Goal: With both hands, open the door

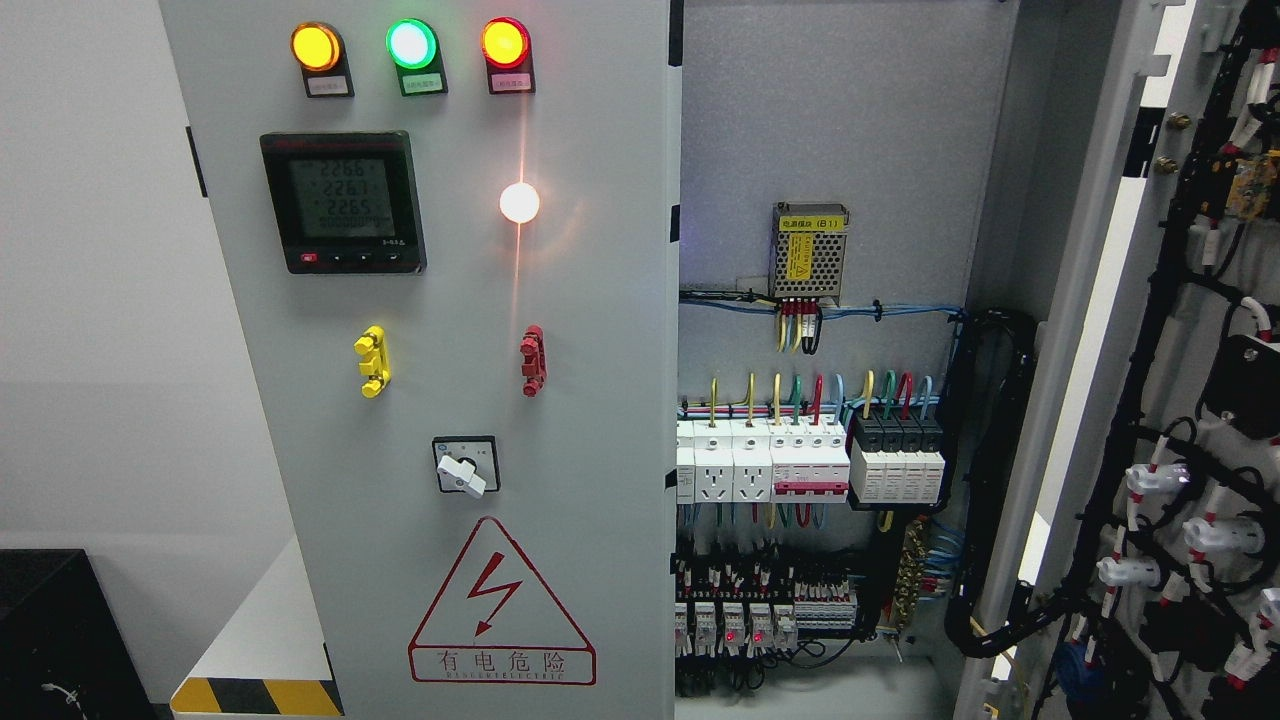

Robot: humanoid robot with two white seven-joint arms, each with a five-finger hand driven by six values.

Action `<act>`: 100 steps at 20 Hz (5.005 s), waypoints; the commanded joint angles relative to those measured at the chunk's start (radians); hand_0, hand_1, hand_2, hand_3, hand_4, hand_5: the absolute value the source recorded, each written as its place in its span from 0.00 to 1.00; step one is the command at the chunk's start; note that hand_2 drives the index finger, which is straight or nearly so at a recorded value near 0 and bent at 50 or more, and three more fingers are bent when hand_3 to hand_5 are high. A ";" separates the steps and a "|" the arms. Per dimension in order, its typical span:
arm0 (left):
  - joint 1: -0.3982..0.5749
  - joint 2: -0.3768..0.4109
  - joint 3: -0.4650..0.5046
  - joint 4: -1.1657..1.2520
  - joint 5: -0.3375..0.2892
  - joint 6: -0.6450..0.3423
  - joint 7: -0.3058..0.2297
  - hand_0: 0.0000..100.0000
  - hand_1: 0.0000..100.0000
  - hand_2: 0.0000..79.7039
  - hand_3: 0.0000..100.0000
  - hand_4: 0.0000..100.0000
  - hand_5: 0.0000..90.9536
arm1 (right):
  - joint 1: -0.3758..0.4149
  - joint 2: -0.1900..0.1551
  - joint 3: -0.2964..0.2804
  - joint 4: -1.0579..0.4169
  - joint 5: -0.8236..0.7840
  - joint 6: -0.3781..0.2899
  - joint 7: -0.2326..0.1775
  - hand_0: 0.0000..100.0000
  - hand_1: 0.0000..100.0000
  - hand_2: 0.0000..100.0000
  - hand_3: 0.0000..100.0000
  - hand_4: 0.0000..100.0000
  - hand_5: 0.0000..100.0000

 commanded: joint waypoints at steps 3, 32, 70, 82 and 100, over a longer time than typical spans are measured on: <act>0.006 -0.037 0.067 0.057 -0.005 -0.025 0.053 0.00 0.00 0.00 0.00 0.00 0.00 | 0.139 -0.033 -0.001 -0.603 -0.003 0.000 -0.002 0.19 0.00 0.00 0.00 0.00 0.00; -0.016 -0.099 0.061 0.051 0.000 -0.044 0.045 0.00 0.00 0.00 0.00 0.00 0.00 | 0.327 -0.152 0.088 -1.539 -0.003 -0.330 -0.010 0.19 0.00 0.00 0.00 0.00 0.00; -0.016 -0.101 0.063 0.043 0.001 -0.044 0.045 0.00 0.00 0.00 0.00 0.00 0.00 | -0.264 -0.085 0.091 -1.576 -0.004 0.030 -0.016 0.19 0.00 0.00 0.00 0.00 0.00; -0.016 -0.101 0.063 0.042 0.001 -0.044 0.045 0.00 0.00 0.00 0.00 0.00 0.00 | -0.400 -0.049 0.076 -1.544 -0.006 0.118 -0.014 0.19 0.00 0.00 0.00 0.00 0.00; -0.020 -0.101 0.063 -0.034 -0.002 -0.044 0.045 0.00 0.00 0.00 0.00 0.00 0.00 | -0.539 -0.019 0.051 -1.486 -0.078 0.267 -0.014 0.19 0.00 0.00 0.00 0.00 0.00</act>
